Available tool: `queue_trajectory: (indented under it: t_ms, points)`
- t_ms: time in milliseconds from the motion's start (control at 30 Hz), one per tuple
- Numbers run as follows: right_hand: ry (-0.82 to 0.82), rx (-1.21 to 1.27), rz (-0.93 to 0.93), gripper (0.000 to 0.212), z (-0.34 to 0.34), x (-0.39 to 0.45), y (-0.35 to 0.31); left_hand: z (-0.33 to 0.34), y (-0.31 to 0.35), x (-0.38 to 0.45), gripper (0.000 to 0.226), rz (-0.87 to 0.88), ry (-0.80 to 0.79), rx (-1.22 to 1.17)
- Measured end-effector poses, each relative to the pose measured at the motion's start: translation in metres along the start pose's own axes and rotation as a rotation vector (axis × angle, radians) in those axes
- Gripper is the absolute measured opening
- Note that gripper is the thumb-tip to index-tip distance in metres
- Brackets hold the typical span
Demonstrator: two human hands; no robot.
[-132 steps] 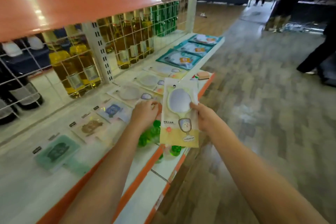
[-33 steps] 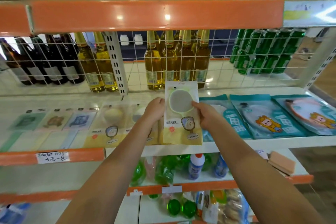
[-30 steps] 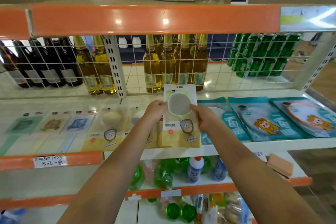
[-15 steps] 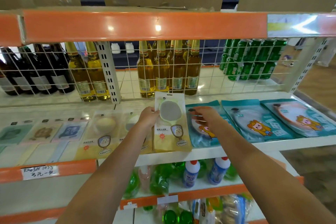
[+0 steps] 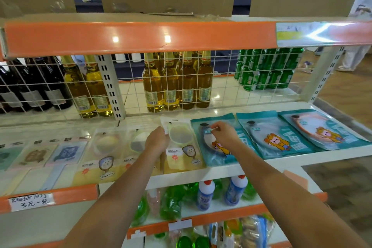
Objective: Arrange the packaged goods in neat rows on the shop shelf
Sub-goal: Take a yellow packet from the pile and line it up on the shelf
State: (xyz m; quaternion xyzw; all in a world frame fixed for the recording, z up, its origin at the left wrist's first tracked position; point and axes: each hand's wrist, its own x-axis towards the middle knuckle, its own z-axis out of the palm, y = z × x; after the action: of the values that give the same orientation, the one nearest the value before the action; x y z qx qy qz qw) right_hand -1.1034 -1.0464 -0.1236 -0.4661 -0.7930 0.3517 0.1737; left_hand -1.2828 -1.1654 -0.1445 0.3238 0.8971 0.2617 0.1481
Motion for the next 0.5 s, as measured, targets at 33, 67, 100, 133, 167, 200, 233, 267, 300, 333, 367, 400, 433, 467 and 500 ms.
queue_trajectory:
  t_ms: [33,67,100,133,167,200,233,267,300,333,367,400,433,467,500]
  points:
    - [0.001,-0.008,0.006,0.029,0.0,-0.001,0.001,0.0,-0.001,-0.001,0.022,0.017,0.001,0.06]
    - [0.0,-0.015,0.01,0.029,0.0,-0.001,0.001,0.001,-0.002,-0.001,0.023,0.035,0.001,0.116]
    - [-0.004,-0.026,0.014,0.03,0.0,-0.002,0.002,0.002,-0.002,-0.001,0.023,0.05,0.005,0.164]
    - [-0.01,-0.044,0.017,0.031,0.0,-0.003,0.003,0.002,-0.003,0.0,0.023,0.06,0.008,0.206]
    - [-0.014,-0.062,0.021,0.033,0.001,-0.005,0.002,0.003,-0.003,0.0,0.024,0.062,0.006,0.245]
    - [-0.021,-0.085,0.021,0.034,0.001,-0.007,0.003,0.003,-0.004,0.0,0.024,0.059,-0.001,0.28]
    - [-0.033,-0.112,0.016,0.035,0.001,-0.008,0.004,0.004,-0.004,0.0,0.025,0.055,-0.009,0.309]
    - [-0.039,-0.138,0.011,0.036,0.001,-0.008,0.004,0.005,-0.004,0.001,0.025,0.052,-0.014,0.331]
    - [-0.033,-0.148,0.009,0.036,0.001,-0.008,0.005,0.005,-0.004,0.001,0.024,0.053,-0.016,0.348]
    - [-0.022,-0.14,0.013,0.034,0.0,-0.009,0.006,0.005,-0.004,0.001,0.024,0.056,-0.014,0.362]
    - [-0.013,-0.128,0.021,0.033,-0.001,-0.009,0.006,0.006,-0.004,0.0,0.024,0.059,-0.009,0.375]
    - [-0.005,-0.125,0.023,0.033,-0.001,-0.009,0.007,0.006,-0.004,0.0,0.025,0.062,-0.007,0.388]
    - [-0.001,-0.131,0.023,0.033,-0.002,-0.01,0.008,0.008,-0.005,-0.001,0.026,0.061,-0.005,0.4]
    - [-0.002,-0.144,0.022,0.034,-0.003,-0.011,0.009,0.009,-0.006,-0.001,0.026,0.055,-0.001,0.412]
    - [-0.005,-0.152,0.029,0.034,-0.003,-0.013,0.009,0.01,-0.007,-0.002,0.027,0.046,0.005,0.423]
